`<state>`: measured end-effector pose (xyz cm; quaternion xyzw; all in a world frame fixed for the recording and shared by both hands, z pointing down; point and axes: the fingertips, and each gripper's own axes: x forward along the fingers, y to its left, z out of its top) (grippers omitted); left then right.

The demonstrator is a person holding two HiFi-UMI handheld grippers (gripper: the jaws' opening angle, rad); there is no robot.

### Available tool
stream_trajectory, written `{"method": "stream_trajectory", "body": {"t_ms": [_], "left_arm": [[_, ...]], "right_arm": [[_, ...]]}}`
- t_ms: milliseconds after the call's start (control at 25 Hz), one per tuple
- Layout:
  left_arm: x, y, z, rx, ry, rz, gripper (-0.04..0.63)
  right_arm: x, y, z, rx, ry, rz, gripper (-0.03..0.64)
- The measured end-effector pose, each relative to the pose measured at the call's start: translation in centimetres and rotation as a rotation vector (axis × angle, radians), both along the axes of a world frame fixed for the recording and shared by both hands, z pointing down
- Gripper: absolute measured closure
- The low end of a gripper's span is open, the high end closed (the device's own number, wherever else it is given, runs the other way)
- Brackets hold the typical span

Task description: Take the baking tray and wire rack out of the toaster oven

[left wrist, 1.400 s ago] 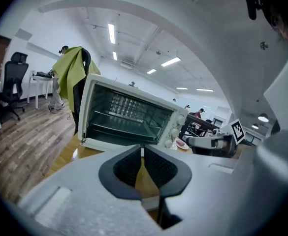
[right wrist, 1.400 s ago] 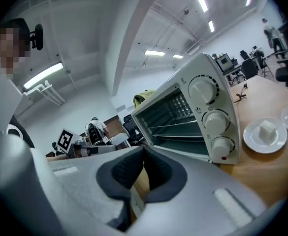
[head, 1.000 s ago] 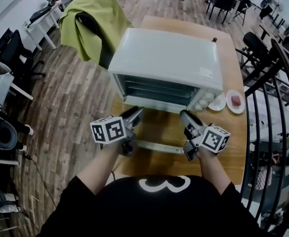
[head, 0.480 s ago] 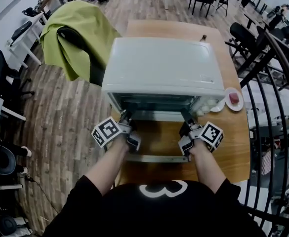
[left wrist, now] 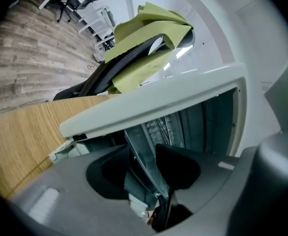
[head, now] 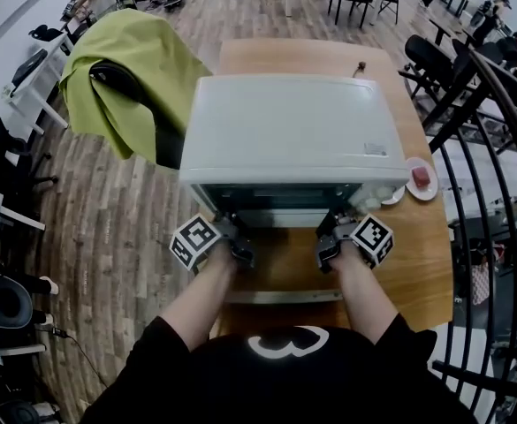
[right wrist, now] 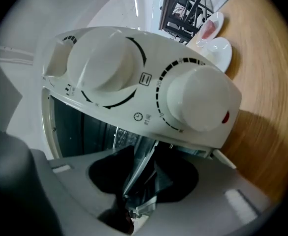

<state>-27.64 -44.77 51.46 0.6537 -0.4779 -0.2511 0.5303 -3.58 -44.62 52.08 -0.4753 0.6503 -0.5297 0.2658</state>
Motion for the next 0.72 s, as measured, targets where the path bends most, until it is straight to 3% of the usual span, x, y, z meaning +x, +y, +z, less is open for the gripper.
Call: {"method": "stream_trajectory", "body": {"t_ms": [720], "left_arm": [[-0.4, -1.3, 1.5, -0.006, 0.013, -0.019, 0.515]], "right_arm": [[0.2, -1.1, 1.1, -0.027, -0.044, 0.099, 0.535]]}}
